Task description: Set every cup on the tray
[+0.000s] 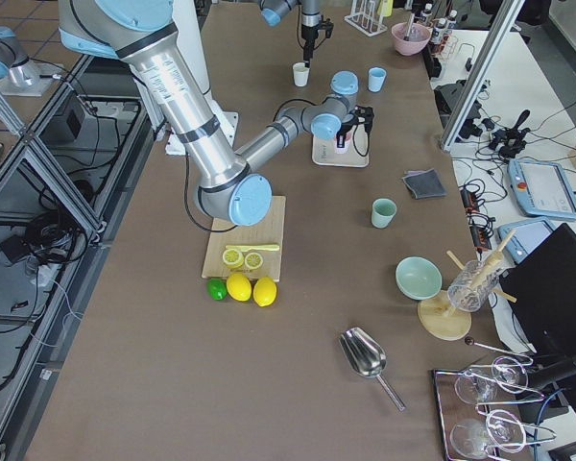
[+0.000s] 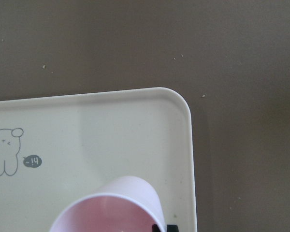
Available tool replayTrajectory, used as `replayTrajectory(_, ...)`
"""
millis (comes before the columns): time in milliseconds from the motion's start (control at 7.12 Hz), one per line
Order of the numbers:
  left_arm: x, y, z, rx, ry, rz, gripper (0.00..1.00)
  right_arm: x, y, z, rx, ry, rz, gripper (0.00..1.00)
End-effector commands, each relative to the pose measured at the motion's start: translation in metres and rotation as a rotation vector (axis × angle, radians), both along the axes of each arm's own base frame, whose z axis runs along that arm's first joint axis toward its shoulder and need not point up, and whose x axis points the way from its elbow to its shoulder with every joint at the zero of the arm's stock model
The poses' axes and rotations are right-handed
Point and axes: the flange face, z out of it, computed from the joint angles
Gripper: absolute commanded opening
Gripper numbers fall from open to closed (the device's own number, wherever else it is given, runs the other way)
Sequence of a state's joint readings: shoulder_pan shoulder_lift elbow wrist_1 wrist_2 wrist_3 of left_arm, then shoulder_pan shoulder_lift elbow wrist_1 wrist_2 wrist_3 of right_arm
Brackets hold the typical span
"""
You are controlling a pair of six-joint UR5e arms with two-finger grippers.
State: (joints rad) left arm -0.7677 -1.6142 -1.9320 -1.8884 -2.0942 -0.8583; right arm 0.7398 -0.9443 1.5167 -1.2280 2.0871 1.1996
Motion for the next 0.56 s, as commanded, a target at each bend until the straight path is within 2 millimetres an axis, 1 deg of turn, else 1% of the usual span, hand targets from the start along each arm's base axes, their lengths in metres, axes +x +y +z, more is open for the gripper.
replayTrajectory(0, -0.002, 0.012, 0.013, 0.001, 0.01, 0.014, 0.94, -0.014, 0.004, 0.005, 0.002, 0.016, -0.003, 0.0)
replayTrajectory(140, 0.006, 0.016, 0.019, -0.005, -0.002, 0.024, 0.89, -0.019, 0.001, 0.008, 0.001, 0.029, 0.007, 0.0)
replayTrajectory(281, 0.012, 0.019, 0.02, -0.01, -0.005, 0.034, 0.78, -0.022, -0.002, 0.01, -0.002, 0.035, 0.007, 0.0)
replayTrajectory(421, 0.014, 0.02, 0.021, -0.011, -0.006, 0.039, 0.63, -0.023, -0.002, 0.01, -0.003, 0.037, 0.007, 0.0)
